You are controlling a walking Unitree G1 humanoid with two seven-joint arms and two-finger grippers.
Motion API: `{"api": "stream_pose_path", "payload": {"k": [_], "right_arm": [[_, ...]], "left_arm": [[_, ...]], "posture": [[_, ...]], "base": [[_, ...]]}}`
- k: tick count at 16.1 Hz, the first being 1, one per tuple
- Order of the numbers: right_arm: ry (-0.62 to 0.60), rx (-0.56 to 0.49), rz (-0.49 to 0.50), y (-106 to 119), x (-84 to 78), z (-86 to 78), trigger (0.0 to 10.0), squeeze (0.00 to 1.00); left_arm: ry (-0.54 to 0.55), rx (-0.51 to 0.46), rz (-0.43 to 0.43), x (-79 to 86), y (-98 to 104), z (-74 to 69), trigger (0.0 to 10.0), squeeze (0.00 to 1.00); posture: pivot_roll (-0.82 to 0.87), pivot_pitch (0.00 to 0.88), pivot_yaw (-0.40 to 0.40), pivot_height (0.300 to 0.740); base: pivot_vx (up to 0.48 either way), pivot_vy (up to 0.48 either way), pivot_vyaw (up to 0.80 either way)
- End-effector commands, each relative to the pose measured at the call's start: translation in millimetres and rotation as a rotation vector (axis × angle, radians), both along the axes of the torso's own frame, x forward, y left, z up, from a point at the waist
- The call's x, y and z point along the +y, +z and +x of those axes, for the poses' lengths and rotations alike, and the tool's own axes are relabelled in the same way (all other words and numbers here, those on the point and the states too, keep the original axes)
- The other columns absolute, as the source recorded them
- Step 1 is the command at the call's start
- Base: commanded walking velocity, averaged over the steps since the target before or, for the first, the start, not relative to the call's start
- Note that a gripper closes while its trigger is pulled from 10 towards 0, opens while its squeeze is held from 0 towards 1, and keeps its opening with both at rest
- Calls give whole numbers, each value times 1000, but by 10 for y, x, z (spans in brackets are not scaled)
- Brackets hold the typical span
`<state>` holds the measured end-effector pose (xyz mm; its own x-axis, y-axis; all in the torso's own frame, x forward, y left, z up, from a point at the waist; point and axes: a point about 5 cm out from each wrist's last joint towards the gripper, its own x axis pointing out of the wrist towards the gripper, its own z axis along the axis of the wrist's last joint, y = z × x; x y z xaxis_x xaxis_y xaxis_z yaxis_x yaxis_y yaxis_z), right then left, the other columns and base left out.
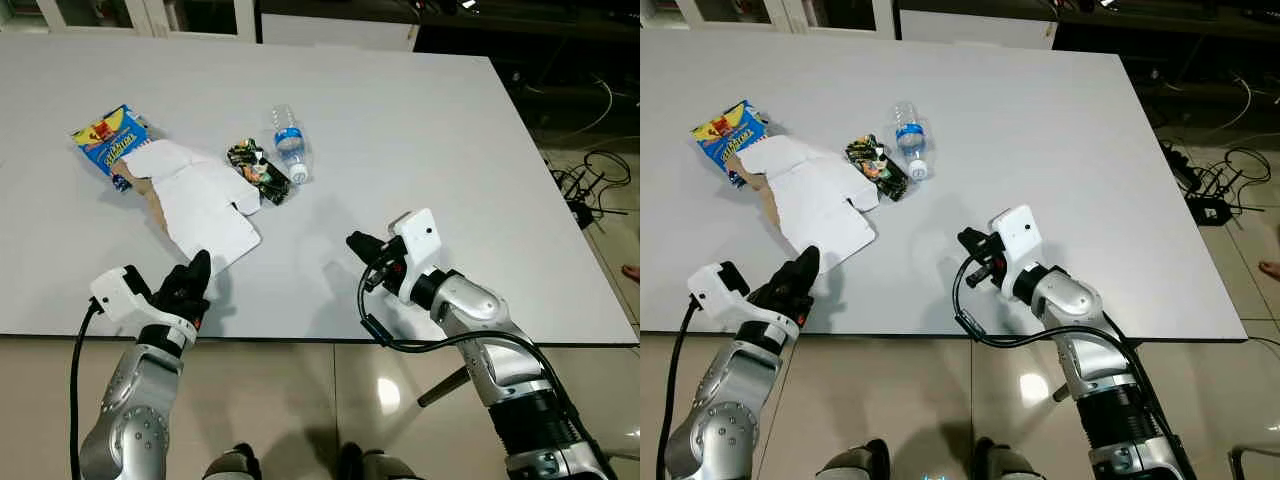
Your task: Picking trash to rubbish bin
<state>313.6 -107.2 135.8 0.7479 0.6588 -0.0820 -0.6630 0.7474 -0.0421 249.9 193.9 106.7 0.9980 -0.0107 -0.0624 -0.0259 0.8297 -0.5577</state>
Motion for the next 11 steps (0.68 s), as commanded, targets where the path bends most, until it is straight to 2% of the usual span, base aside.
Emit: {"api": "stream_pose_path", "payload": {"k": [1,2,3,5,7,9,11], "right_arm": [[11,5,-4,-1,-27,-28,10000,0],[13,5,-5,-3,-29,-31,10000,0],[13,5,-6,-5,-30,-32,10000,0],[15,8,-6,-22,-23,-36,10000,0],[16,7,-2,-22,-8,-36,10000,0],[19,4,-3,-27,5,-40,10000,0],[18,4,-4,-28,3,-42,10000,0]], "left_arm": [[18,116,47,-40,-161,-118,10000,1000],[19,99,119,-56,-79,-150,10000,1000],[21,89,149,-61,-42,-162,10000,1000],[90,44,293,-5,147,-206,10000,1000],[147,43,343,79,180,-214,10000,1000],[239,-5,450,214,307,-229,10000,1000],[283,-32,506,253,414,-207,10000,1000]], "posture": [[-20,172,-50,740],[-20,172,-50,740],[-20,172,-50,740],[-2,176,-47,740],[-2,176,-47,740],[-2,172,-44,740],[-2,172,-44,740]], "base": [[0,0,0],[0,0,0],[0,0,0],[0,0,0],[0,0,0],[0,0,0],[0,0,0]]}}
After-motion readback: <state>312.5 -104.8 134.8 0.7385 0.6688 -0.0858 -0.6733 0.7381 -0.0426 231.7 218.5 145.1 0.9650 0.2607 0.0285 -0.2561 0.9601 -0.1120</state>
